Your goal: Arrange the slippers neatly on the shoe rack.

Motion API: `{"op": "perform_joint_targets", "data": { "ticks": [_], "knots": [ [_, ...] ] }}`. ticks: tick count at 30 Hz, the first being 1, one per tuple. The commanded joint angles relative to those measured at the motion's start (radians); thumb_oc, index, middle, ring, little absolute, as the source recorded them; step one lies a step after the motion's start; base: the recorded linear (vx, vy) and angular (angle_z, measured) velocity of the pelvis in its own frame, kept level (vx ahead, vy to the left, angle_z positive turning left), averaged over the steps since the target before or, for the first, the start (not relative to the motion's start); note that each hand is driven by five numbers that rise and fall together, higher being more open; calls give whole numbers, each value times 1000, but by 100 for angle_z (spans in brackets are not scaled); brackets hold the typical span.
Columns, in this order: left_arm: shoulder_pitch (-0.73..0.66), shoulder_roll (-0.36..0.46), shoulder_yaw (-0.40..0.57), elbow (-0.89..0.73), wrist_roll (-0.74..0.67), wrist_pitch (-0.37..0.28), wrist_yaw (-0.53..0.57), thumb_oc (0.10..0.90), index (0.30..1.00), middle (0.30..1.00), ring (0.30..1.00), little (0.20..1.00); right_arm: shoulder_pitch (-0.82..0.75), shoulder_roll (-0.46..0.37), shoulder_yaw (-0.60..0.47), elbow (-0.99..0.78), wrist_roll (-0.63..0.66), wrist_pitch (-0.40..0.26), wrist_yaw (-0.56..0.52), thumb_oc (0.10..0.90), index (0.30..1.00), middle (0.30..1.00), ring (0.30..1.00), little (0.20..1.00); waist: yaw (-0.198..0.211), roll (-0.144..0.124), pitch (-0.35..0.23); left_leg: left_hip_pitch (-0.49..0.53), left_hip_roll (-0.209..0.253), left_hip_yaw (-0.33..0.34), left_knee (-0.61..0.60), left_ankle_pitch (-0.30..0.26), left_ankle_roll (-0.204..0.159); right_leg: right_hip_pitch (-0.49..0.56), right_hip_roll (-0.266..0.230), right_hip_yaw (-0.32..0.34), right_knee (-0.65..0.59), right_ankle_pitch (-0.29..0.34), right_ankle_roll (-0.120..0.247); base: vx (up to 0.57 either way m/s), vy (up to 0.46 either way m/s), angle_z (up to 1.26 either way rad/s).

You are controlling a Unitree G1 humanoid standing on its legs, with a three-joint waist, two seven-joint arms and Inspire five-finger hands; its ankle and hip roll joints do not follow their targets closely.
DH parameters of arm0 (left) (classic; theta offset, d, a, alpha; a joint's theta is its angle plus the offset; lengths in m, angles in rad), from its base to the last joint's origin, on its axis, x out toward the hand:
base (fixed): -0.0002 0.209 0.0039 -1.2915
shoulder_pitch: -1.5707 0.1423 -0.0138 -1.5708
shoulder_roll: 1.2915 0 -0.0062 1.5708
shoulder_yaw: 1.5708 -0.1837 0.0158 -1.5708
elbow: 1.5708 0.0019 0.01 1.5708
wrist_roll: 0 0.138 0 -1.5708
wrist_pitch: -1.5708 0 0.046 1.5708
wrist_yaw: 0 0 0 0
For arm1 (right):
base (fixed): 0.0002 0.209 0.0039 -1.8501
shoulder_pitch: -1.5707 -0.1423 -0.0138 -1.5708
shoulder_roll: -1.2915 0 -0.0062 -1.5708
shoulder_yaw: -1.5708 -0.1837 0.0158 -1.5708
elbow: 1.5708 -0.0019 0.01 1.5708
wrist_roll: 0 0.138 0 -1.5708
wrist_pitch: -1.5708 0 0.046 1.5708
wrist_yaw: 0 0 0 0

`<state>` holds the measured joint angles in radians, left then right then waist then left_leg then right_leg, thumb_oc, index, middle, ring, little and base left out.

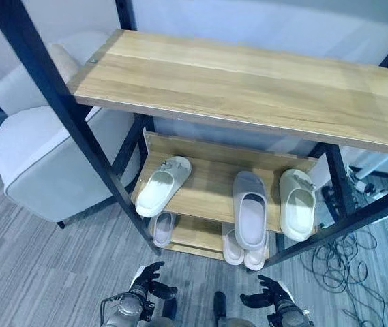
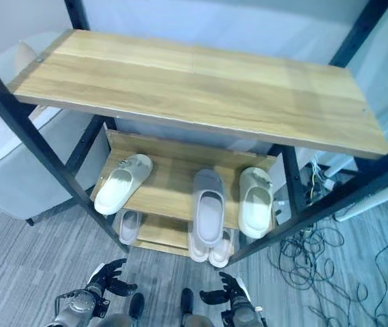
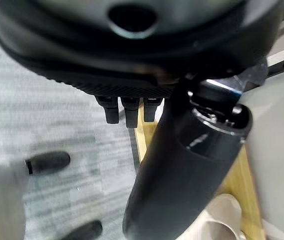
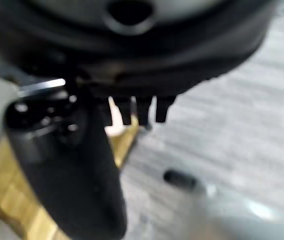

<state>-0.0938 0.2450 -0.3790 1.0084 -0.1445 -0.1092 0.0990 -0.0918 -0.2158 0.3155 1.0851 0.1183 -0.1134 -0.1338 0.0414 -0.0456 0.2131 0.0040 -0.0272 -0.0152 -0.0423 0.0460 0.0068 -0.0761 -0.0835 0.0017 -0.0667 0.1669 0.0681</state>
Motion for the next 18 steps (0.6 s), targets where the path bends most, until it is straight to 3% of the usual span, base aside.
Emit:
{"op": "perform_joint_targets", "data": {
  "ticks": [1,2,6,9,11,18],
  "knots": [
    [-73,13,9,-4,13,-70,9,800,900,900,900,900,-61,-53,28,-82,-27,-38,-18,800,900,900,900,900,29,28,12,-54,12,-56,65,-100,-15,-41,-81,-127,144,-120,91,-263,225,-104],
    [-67,18,11,-12,14,-70,8,800,900,900,900,900,-56,-54,31,-97,-31,-43,-16,800,900,900,900,900,30,32,14,-61,15,-40,66,-93,-12,-32,-85,-170,181,-142,85,-159,157,-83],
    [-53,26,19,-30,14,-67,5,800,900,900,900,900,-51,-57,41,-125,-39,-50,-11,800,900,900,900,900,32,36,8,-61,16,-32,45,-74,0,-14,-55,-170,251,-178,75,-65,81,-35],
    [-22,29,41,-50,10,-72,9,800,900,900,900,900,-19,-51,54,-207,-43,-60,-2,800,900,900,900,900,64,27,-24,-53,12,12,-24,-36,-13,53,-39,-253,174,-210,67,-57,7,-44],
    [-15,21,48,-54,11,-74,9,800,900,900,900,900,-9,-50,61,-246,-27,-65,10,800,900,900,900,900,65,20,-44,-58,7,20,-45,-22,-19,74,-25,-223,106,-204,65,-33,-24,-29],
    [13,3,39,-101,13,-70,7,800,900,900,900,900,8,-65,124,-483,57,-81,86,800,900,900,900,900,71,24,-53,-48,12,20,-45,-21,-30,120,-26,-247,35,-181,63,-40,-21,-1]
  ]
}}
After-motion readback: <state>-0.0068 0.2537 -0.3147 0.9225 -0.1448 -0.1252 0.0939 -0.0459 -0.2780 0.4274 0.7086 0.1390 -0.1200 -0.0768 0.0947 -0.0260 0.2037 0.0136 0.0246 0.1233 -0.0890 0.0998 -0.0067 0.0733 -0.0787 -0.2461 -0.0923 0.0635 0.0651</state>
